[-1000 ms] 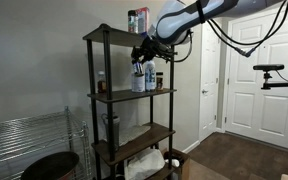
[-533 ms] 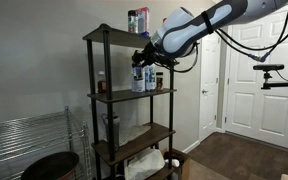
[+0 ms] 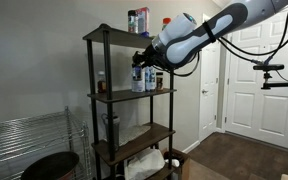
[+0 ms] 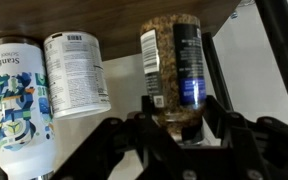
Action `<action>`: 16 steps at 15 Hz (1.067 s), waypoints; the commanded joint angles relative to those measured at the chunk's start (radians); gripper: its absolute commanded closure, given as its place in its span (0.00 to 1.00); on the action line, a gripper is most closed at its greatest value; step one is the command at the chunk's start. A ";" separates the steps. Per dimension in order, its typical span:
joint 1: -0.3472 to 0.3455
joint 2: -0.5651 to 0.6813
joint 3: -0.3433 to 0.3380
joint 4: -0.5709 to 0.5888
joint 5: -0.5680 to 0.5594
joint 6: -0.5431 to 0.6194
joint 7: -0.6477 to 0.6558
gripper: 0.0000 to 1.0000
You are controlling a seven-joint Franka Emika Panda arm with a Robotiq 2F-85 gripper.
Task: Move one glass jar to the second shelf from the top.
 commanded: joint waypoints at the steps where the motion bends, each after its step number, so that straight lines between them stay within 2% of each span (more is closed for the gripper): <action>1: -0.046 0.021 0.034 0.031 -0.118 0.019 0.118 0.70; 6: -0.049 0.092 0.048 0.129 -0.263 -0.022 0.248 0.70; 16: 0.038 0.266 0.006 0.335 -0.523 -0.152 0.491 0.70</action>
